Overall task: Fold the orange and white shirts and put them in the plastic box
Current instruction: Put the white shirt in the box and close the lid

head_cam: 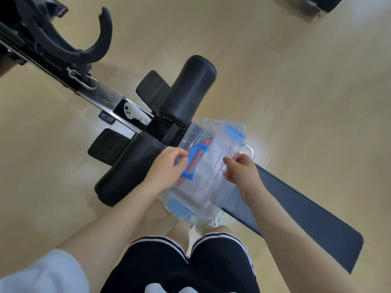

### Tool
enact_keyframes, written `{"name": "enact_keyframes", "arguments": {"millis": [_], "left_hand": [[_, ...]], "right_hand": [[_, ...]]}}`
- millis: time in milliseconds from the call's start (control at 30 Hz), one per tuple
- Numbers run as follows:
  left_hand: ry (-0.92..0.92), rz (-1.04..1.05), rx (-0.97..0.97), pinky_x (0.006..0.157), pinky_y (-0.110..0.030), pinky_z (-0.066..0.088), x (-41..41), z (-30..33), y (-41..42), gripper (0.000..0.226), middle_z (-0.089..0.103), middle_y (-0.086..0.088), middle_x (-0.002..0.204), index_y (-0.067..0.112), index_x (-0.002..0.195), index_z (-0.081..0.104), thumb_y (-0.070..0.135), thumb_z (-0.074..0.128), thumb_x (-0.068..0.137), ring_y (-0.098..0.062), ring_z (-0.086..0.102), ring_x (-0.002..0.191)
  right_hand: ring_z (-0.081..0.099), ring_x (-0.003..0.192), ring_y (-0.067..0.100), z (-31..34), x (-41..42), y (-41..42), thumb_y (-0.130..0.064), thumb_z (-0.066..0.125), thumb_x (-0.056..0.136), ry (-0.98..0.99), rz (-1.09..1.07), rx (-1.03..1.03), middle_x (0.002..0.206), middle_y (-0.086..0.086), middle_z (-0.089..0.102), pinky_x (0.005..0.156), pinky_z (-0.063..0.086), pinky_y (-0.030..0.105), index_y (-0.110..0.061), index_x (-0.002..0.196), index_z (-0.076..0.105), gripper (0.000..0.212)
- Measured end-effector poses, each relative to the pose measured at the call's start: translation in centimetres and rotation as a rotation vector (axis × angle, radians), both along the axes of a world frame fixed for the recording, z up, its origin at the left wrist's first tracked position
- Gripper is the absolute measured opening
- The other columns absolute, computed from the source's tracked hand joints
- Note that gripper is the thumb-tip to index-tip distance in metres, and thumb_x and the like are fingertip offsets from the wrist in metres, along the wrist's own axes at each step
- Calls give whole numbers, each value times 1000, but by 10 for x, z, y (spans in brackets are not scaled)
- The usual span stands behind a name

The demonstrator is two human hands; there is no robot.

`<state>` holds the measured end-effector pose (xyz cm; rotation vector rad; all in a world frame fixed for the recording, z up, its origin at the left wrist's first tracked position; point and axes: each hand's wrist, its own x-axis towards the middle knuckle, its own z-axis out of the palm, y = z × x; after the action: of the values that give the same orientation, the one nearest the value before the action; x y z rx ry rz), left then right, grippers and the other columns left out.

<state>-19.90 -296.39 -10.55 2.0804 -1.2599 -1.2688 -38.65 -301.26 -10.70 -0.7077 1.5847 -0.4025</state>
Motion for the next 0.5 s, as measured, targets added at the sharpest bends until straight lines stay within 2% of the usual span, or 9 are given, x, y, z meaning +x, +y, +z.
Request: {"name": "enact_keyframes", "arguments": {"millis": [100,167,233,300,367,433,500], "left_hand": [[-63,-65,140,105,-35,38,-7,-31,-1,44,42,-4,138,17,133,44,22,52,90,-21,44,123],[-102,-152,228,111,-40,30,-13,-47,-3,58,28,-5,150,22,142,31,26,53,89,-25,30,134],[-210,-183,283,111,-43,26,-18,-59,-5,67,14,-3,156,26,146,18,30,53,89,-28,17,140],[-247,-166,299,109,-44,28,-23,-68,-8,75,14,-5,155,28,147,8,30,54,88,-29,18,140],[-189,-150,309,106,-45,31,-31,-73,-11,85,21,-8,152,29,147,-1,28,58,87,-30,26,137],[-176,-165,350,105,-45,32,-36,-75,-12,96,18,-8,153,31,146,-11,29,63,84,-31,26,136],[-216,-198,377,104,-44,32,-38,-77,-11,103,14,-7,153,32,144,-17,30,66,82,-30,26,135]], "right_hand": [[54,60,17,-25,-34,15,-15,54,87,180,44,122,79,8,53,52,44,24,-10,92,49,9],[52,60,19,-44,-46,18,-16,53,86,219,50,182,82,11,53,51,43,24,-9,89,48,8],[48,55,19,-61,-51,15,-15,53,84,226,65,211,82,13,52,48,42,24,-9,84,46,9],[48,53,19,-70,-50,8,-21,53,80,278,115,210,79,12,53,47,42,25,-6,84,48,16],[57,65,25,-74,-53,2,-33,52,78,453,301,181,84,9,56,55,46,31,-2,97,50,36],[59,85,30,-76,-59,0,-41,49,84,611,509,171,94,6,53,66,45,35,-4,112,43,47],[59,90,28,-83,-65,2,-44,49,87,506,499,185,102,5,57,73,49,40,-8,119,38,50]]}}
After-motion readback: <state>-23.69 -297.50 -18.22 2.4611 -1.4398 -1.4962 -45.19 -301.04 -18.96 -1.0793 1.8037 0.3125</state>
